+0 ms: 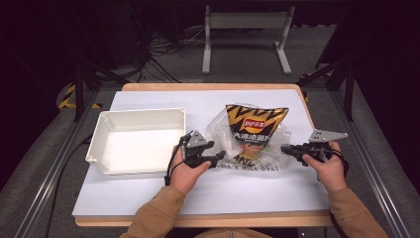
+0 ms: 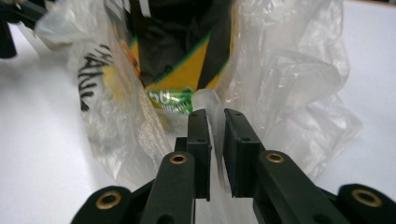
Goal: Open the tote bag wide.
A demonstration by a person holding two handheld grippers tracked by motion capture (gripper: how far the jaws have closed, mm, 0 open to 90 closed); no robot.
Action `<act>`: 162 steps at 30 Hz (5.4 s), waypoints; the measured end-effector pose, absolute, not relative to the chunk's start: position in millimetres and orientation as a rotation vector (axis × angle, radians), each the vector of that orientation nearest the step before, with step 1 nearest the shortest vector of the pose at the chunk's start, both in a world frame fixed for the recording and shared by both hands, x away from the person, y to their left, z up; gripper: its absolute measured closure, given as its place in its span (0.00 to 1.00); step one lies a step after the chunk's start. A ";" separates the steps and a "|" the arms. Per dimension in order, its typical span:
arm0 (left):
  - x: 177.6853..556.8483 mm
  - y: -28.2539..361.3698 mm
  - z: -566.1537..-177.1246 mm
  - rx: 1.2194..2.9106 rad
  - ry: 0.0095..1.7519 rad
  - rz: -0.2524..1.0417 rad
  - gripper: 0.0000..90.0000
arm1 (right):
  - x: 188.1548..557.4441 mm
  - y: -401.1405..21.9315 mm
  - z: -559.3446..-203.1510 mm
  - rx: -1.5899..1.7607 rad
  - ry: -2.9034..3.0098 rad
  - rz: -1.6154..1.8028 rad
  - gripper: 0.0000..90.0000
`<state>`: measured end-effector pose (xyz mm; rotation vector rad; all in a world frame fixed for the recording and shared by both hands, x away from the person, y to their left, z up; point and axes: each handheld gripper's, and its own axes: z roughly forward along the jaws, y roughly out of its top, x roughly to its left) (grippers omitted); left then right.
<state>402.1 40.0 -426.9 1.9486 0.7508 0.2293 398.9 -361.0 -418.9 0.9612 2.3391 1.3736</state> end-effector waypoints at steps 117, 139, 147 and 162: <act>430.3 4.8 -450.7 2.116 0.894 0.333 0.69 | 384.2 -383.5 -381.9 1.043 2.222 1.453 0.47; 429.9 4.8 -450.8 2.114 0.894 0.332 0.68 | 415.9 -383.2 -364.2 1.045 2.114 1.522 0.40; 429.4 6.1 -450.6 2.109 0.893 0.327 0.65 | 438.7 -364.9 -391.2 1.072 2.186 1.396 0.36; 429.6 6.2 -450.6 2.110 0.895 0.323 0.64 | 449.4 -351.1 -413.0 1.072 2.260 1.222 0.92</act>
